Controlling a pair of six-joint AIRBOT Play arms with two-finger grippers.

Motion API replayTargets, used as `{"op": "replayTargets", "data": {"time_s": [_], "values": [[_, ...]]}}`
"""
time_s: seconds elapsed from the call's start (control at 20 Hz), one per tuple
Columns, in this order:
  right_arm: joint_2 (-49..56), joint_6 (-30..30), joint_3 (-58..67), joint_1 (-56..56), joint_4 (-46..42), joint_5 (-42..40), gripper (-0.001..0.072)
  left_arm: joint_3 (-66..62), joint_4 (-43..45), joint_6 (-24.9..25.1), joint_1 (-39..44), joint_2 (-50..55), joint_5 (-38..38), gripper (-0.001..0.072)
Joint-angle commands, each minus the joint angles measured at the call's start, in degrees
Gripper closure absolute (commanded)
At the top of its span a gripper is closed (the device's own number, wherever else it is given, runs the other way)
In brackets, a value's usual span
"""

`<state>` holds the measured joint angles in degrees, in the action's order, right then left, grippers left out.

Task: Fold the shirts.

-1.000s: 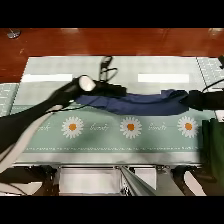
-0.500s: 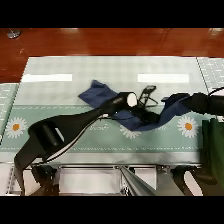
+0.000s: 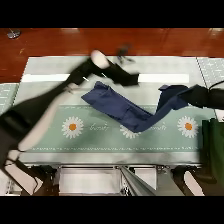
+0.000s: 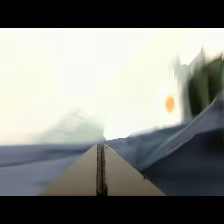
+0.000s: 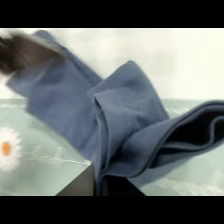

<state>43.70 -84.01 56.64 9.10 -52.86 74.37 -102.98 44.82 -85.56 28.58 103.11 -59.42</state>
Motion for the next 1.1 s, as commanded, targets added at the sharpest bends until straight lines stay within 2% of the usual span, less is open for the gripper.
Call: {"op": "replayTargets", "data": {"time_s": [0.0,0.05,0.1,0.15,0.25,0.4,0.55,0.65,0.75,0.8,0.85,0.9,1.05], "values": [[7.2,0.5,6.2,-8.2,1.9,-2.7,0.0687,-0.3,1.5,1.5,-15.3,-9.6,-6.5,0.0684],[10.7,0.3,8.8,-12.6,1.7,-4.2,0.0687,-0.3,2.9,2.0,-19.5,-12.2,-8.8,0.0684],[14.3,-0.4,11.4,-16.5,1.5,-5.7,0.0687,0.4,4.2,5.5,-24.0,-15.4,-10.8,0.0684],[18.4,-1.4,14.4,-20.4,1.2,-7.4,0.0687,2.7,4.8,6.7,-28.5,-19.1,-11.2,0.0684],[26.9,-2.1,21.2,-26.6,1.3,-9.2,0.0687,10.5,4.9,7.4,-36.4,-27.4,-9.2,0.0684],[41.0,-3.1,33.1,-33.4,1.3,-9.3,0.0687,30.0,4.9,8.8,-44.5,-43.1,-3.4,0.0684],[54.2,-4.4,43.4,-37.3,1.4,-10.6,0.0687,51.2,3.5,9.0,-45.6,-58.7,-0.6,0.0683],[61.6,-4.7,48.5,-39.0,2.7,-11.9,0.0687,61.8,0.1,9.1,-44.5,-65.9,-3.4,0.0683],[67.6,-6.1,52.6,-40.2,4.7,-12.4,0.0686,69.4,-1.5,9.1,-42.3,-70.2,-1.9,0.0683],[69.9,-7.0,54.0,-40.8,4.9,-13.0,0.0581,71.6,-1.6,9.0,-41.3,-70.8,-1.1,0.0683],[71.7,-8.2,55.2,-40.9,5.8,-13.0,0.0145,73.0,-1.6,9.1,-40.6,-70.7,-0.8,0.0683],[72.4,-7.6,55.8,-40.4,7.3,-12.6,0.0085,73.7,-1.6,9.1,-40.0,-70.1,-0.5,0.0683],[69.4,-6.8,58.5,-34.6,10.7,-6.0,0.0086,73.7,-1.6,9.5,-39.9,-68.4,1.2,0.0683]]}}
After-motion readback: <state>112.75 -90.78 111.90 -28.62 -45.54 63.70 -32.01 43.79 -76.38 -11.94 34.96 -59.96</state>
